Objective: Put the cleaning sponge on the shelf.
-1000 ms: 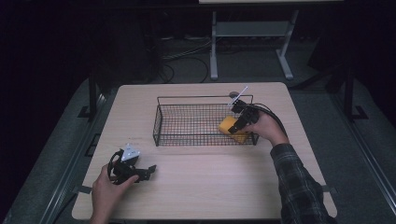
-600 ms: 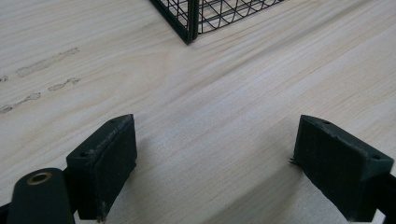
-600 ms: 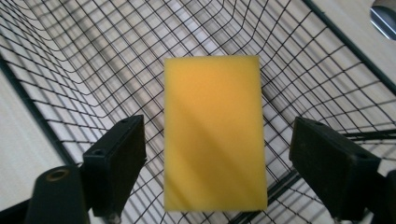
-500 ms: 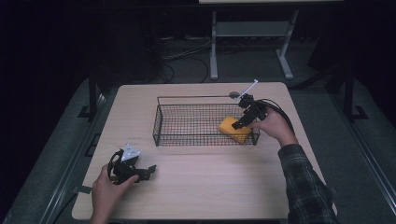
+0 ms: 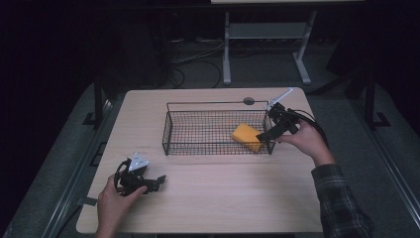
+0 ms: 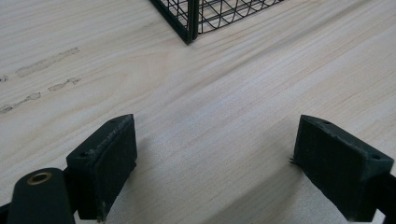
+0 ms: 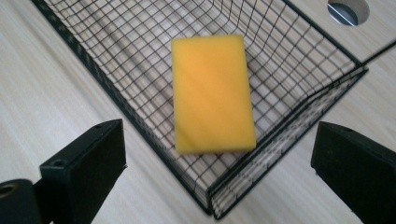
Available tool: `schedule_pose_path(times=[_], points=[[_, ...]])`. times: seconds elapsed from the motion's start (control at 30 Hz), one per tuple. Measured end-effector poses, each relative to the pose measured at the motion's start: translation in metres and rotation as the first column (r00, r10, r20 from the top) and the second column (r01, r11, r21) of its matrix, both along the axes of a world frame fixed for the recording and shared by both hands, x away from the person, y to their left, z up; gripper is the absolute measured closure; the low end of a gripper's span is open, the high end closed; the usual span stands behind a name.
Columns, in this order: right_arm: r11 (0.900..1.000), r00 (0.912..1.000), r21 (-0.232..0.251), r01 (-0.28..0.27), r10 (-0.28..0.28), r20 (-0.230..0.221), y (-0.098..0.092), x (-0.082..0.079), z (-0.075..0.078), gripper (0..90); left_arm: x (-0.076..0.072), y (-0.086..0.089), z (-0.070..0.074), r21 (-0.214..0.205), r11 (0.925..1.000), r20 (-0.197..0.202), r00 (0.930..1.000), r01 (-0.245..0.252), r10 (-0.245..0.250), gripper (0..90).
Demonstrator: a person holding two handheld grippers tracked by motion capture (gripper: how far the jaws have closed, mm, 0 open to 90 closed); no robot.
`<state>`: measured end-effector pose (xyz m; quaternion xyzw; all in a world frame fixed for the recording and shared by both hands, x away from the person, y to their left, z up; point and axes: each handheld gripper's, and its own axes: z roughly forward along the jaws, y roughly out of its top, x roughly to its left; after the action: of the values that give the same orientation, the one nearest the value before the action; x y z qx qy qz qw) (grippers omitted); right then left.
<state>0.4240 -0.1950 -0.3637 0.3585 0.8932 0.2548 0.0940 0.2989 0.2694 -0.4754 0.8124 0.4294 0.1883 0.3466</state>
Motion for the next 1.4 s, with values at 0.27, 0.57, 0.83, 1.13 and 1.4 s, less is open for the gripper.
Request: schedule_pose_path(times=[0.27,0.57,0.83,1.13,1.4], points=[[0.9994,0.9995,0.021,0.027,-0.027,0.015,-0.02,-0.024,-0.005,0.7,0.0,0.0,0.0,0.0,1.0,0.001,1.0,0.0,0.0,12.5],[0.9949,0.9956,0.063,0.079,-0.082,0.045,-0.042,-0.054,-0.02,0.7,0.0,0.0,0.0,0.0,1.0,0.001,1.0,-0.001,0.001,12.5],[0.9925,0.9935,0.074,0.097,-0.101,0.052,-0.056,-0.077,-0.037,0.7,0.0,0.0,0.0,0.0,1.0,0.0,1.0,0.0,0.0,12.5],[0.984,0.9866,0.121,0.13,-0.141,0.082,-0.069,-0.1,-0.058,0.7,0.0,0.0,0.0,-0.002,1.0,0.003,1.0,0.0,0.0,12.5],[0.9806,0.9832,0.126,0.15,-0.161,0.086,-0.074,-0.11,-0.079,0.7,0.0,0.0,0.0,-0.002,1.0,0.003,1.0,-0.001,0.001,12.5]])
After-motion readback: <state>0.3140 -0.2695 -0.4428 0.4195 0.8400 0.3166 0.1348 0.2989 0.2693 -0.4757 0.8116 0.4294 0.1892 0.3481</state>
